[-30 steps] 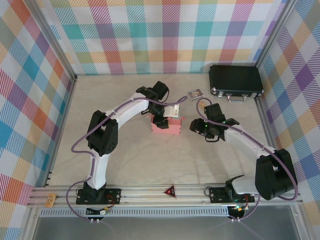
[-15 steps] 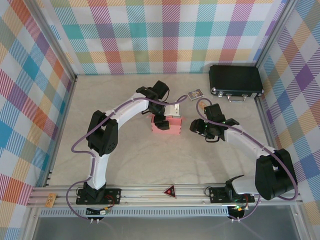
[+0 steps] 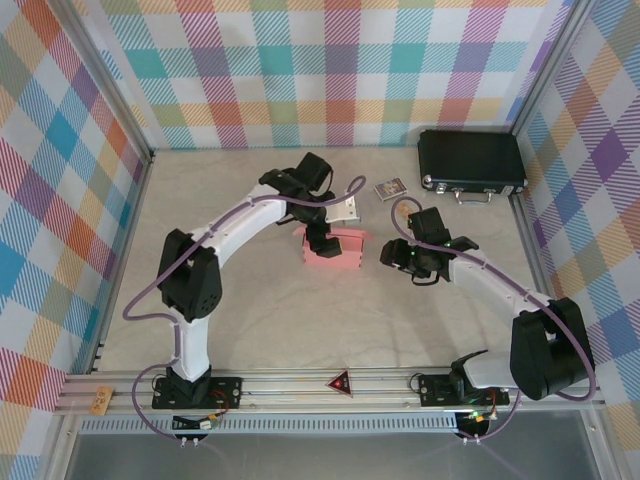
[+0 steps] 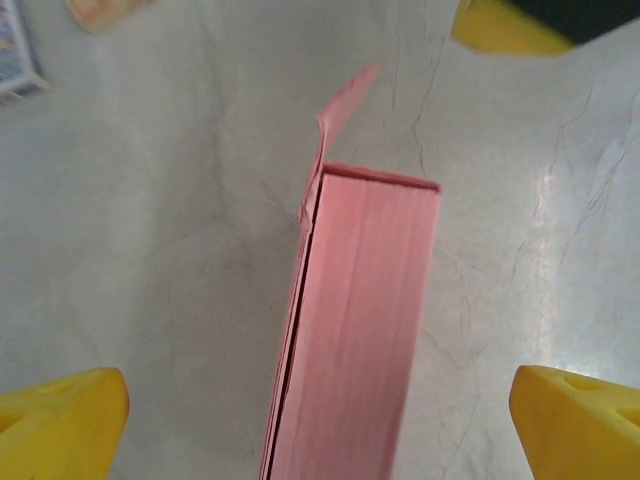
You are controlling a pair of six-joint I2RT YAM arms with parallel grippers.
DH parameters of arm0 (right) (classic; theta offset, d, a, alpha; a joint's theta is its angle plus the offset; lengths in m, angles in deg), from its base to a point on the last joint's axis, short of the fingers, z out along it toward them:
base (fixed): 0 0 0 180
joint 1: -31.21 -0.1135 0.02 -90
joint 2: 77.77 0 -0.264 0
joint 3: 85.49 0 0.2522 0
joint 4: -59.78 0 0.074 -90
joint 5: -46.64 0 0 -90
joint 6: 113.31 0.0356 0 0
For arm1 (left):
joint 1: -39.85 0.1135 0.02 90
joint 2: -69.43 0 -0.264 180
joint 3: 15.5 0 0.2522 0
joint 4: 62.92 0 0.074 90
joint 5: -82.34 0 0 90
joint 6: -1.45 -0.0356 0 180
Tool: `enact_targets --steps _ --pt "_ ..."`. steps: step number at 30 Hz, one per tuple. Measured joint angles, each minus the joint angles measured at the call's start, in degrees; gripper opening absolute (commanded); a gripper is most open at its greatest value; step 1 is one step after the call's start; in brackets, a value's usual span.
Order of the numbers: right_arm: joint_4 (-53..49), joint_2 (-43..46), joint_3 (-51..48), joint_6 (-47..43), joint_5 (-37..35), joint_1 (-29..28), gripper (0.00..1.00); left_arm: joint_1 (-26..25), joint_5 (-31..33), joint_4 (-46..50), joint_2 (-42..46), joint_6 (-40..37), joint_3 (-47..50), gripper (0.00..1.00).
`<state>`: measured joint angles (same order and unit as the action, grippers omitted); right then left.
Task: Fold the paper box
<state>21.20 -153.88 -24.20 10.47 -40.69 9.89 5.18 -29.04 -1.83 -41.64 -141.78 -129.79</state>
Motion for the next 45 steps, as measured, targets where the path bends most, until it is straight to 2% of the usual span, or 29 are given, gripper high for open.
enact_targets --steps 6,14,18,23,31,36,45 --pt "-1.44 0.02 2.82 -3.61 -1.22 0.04 0.58 0.90 1.40 -8.02 9.11 10.71 7.04 0.98" --pt "-3.08 0.59 6.54 -10.99 -4.33 0.66 0.58 8.76 5.38 -19.85 19.17 33.94 18.01 0.92" --pt "-3.23 0.83 8.22 -14.80 -3.65 1.03 0.59 13.31 7.78 -21.09 22.08 46.40 20.44 0.92" --pt "-5.01 -1.57 14.99 -17.29 1.38 2.64 0.59 16.81 10.40 -19.28 22.77 56.89 21.66 0.92" --pt "-4.96 -5.18 18.27 -18.40 10.01 3.02 0.59 17.38 8.79 -15.85 22.69 62.95 23.78 0.88" --pt "-4.61 -8.37 19.56 -17.79 14.45 3.02 0.57 17.38 3.98 -15.78 20.92 64.02 23.78 0.81" --pt "-4.81 -11.30 19.56 -16.90 18.16 2.99 0.50 17.05 -4.07 -15.98 16.63 65.48 23.78 0.72"
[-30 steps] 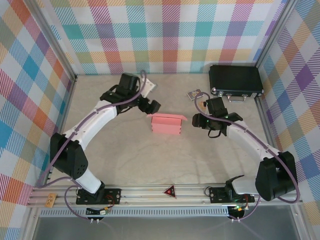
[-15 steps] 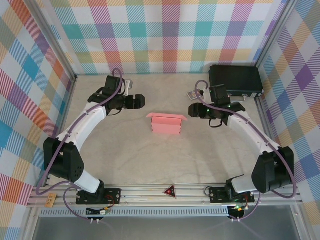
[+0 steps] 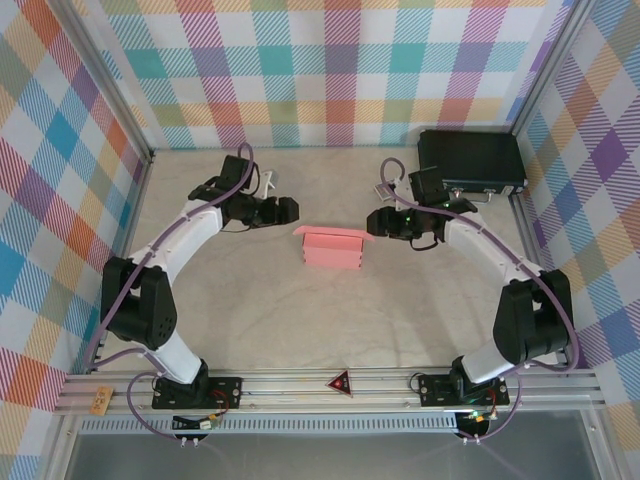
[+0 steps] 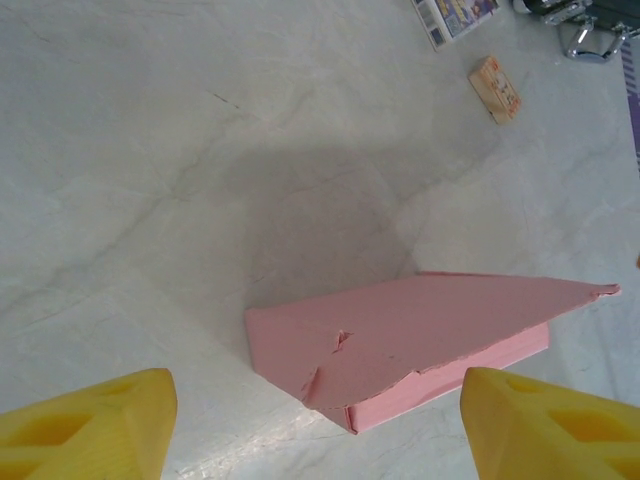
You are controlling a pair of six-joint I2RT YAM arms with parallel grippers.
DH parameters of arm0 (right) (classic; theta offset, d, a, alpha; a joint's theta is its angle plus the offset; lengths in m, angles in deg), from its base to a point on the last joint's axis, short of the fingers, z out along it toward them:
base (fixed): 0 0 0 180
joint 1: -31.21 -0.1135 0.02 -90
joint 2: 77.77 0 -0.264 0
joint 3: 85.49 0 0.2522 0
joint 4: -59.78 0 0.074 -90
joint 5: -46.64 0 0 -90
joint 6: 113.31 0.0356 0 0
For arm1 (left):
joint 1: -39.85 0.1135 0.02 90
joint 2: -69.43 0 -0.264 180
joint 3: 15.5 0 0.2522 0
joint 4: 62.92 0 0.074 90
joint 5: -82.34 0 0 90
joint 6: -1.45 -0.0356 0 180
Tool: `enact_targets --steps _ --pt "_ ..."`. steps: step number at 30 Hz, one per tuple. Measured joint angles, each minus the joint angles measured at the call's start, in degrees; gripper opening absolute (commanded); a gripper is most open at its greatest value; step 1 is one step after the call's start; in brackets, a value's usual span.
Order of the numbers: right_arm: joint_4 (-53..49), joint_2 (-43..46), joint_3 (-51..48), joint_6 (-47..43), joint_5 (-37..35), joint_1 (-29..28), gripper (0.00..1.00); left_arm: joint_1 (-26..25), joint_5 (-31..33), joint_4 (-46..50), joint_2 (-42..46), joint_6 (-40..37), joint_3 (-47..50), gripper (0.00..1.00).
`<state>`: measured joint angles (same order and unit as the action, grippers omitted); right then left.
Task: Fold the paper box
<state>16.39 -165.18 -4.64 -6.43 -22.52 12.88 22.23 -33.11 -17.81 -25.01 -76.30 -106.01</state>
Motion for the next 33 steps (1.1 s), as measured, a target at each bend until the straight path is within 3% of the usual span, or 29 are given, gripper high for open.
enact_targets --steps 15,25,33 --pt "0.00 -2.97 0.02 0.26 2.21 -0.11 0.43 -1.97 -6.69 -0.22 -4.00 -0.26 -0.76 0.59" --pt "0.00 -2.97 0.02 0.24 2.36 -0.33 0.40 -2.71 -8.13 -0.24 -4.37 -0.26 -0.76 0.57" --pt "-0.02 -2.97 0.02 0.22 2.86 -0.76 0.35 -3.10 -8.57 -0.46 -4.37 -0.28 -0.74 0.48"
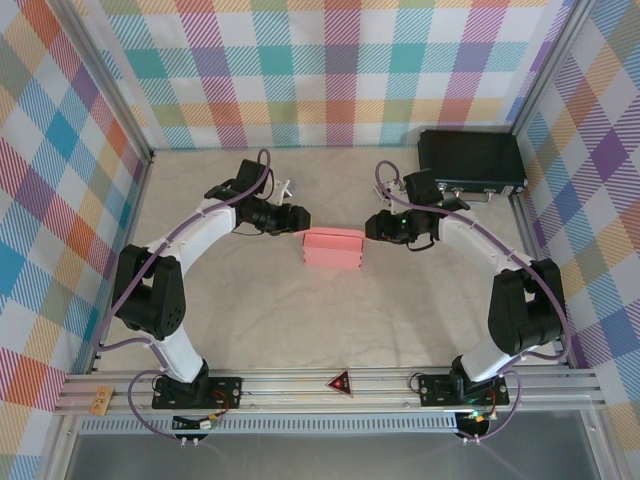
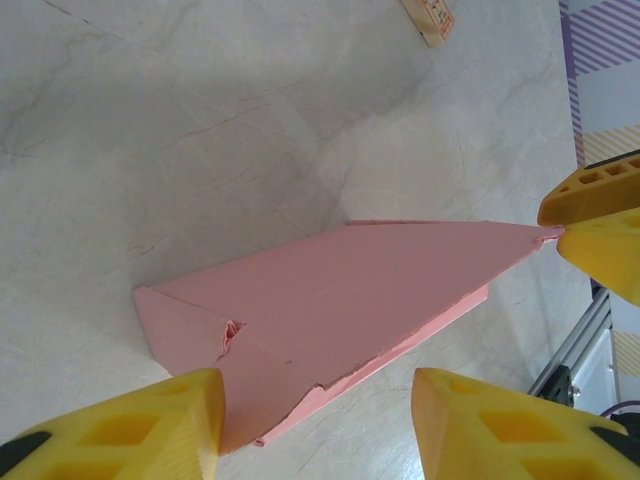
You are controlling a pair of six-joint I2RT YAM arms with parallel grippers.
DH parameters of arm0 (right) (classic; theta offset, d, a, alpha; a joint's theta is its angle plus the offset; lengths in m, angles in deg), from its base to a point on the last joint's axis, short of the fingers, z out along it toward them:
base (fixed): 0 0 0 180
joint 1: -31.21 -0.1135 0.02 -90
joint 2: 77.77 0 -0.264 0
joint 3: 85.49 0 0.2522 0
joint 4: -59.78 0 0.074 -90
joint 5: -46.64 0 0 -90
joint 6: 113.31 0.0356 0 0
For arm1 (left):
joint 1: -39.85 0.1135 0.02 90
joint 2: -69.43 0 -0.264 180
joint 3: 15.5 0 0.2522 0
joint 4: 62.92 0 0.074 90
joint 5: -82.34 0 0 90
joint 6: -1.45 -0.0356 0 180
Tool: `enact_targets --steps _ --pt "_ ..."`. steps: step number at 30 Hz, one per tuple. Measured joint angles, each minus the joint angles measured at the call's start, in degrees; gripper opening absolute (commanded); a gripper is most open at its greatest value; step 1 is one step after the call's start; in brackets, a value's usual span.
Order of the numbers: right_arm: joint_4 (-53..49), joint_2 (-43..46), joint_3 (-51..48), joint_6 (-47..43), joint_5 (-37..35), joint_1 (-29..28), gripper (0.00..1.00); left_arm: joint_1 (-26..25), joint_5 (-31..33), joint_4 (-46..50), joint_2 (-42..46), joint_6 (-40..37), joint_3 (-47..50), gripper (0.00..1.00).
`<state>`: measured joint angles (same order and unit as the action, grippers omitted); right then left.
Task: Fold the paper box
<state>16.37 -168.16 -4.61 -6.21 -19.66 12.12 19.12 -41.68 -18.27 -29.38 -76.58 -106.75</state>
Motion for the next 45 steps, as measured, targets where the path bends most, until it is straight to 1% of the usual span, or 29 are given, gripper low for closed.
enact_targets --steps 4,5,8,9,12,19,23,29,40,45 --pt "0.02 -0.02 0.00 0.02 -0.02 -0.13 0.33 -0.26 -0.04 0.00 0.00 0.04 0.02 0.45" --pt "0.02 -0.07 0.00 0.02 -0.02 -0.17 0.33 -0.28 -0.04 0.00 0.00 0.07 0.04 0.42" --pt "0.04 -0.28 0.00 0.09 -0.02 -0.17 0.31 -0.44 -0.04 -0.09 0.00 0.24 0.22 0.41" --pt "0.02 -0.39 0.00 0.20 -0.02 -0.17 0.31 -0.52 -0.07 -0.22 0.00 0.24 0.35 0.39" --pt "0.04 -0.74 0.00 0.39 -0.04 -0.26 0.30 -0.85 -0.04 -0.98 0.00 0.50 0.68 0.39" --pt "-0.07 -0.87 0.13 0.39 -0.94 -0.44 0.32 -1.29 0.90 -1.31 0.26 0.66 1.68 0.49" --pt "-0.52 -0.87 0.42 -0.02 -1.77 -0.44 0.32 -1.31 2.16 -1.20 1.49 0.63 2.78 0.50" --pt "-1.49 -0.96 0.81 -0.20 -2.19 -0.44 0.27 -1.31 2.32 -1.05 1.88 0.42 2.82 0.44" --pt "-1.49 -0.96 0.81 -0.22 -2.01 -0.44 0.22 -1.38 1.73 -1.05 1.90 0.42 3.78 0.39" --pt "-1.44 -0.96 0.81 -0.20 -1.90 -0.48 0.21 -1.66 1.49 -1.05 1.90 0.48 4.24 0.31"
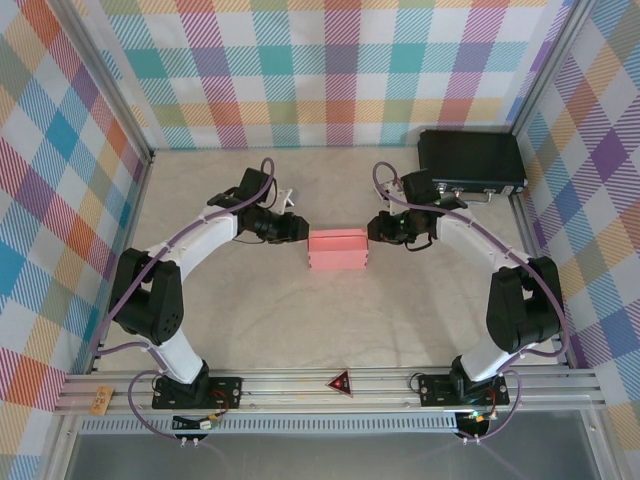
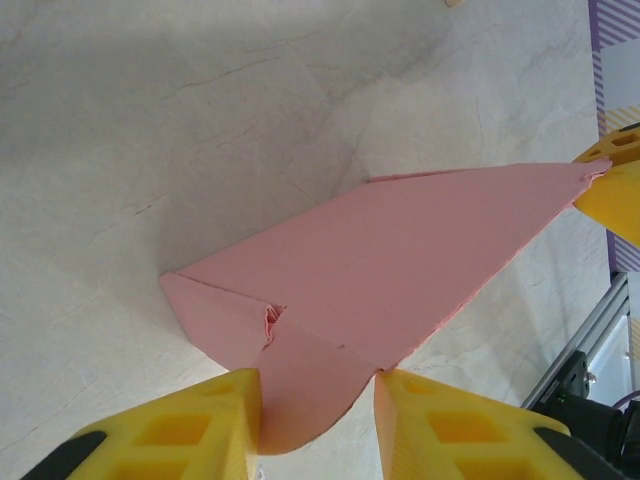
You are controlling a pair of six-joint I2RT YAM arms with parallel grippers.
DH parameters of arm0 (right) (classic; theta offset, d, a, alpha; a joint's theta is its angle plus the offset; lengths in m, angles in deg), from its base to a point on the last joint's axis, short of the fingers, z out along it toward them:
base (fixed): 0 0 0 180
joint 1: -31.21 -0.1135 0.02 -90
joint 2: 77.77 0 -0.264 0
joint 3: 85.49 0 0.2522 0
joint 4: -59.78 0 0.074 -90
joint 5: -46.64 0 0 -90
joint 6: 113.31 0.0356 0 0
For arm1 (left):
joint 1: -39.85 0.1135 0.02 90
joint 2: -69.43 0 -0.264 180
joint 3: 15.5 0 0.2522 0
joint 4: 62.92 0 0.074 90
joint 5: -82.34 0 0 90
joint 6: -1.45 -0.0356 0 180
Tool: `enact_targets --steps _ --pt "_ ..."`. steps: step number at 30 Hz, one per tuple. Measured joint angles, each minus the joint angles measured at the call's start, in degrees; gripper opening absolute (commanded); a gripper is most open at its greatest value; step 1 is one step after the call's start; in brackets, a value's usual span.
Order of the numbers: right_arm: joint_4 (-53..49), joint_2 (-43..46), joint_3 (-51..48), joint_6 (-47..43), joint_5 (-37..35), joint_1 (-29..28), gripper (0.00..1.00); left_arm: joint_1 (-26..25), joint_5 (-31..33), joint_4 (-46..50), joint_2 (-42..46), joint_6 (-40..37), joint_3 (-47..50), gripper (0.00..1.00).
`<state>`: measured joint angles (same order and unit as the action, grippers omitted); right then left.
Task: Fold the paper box
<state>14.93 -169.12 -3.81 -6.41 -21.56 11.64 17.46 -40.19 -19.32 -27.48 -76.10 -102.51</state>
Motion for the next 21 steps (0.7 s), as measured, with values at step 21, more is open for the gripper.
enact_targets --steps 21 --pt "0.17 -0.11 0.00 0.85 1.70 -0.09 0.19 -0.39 -0.90 -1.99 0.02 1.70 1.18 0.20"
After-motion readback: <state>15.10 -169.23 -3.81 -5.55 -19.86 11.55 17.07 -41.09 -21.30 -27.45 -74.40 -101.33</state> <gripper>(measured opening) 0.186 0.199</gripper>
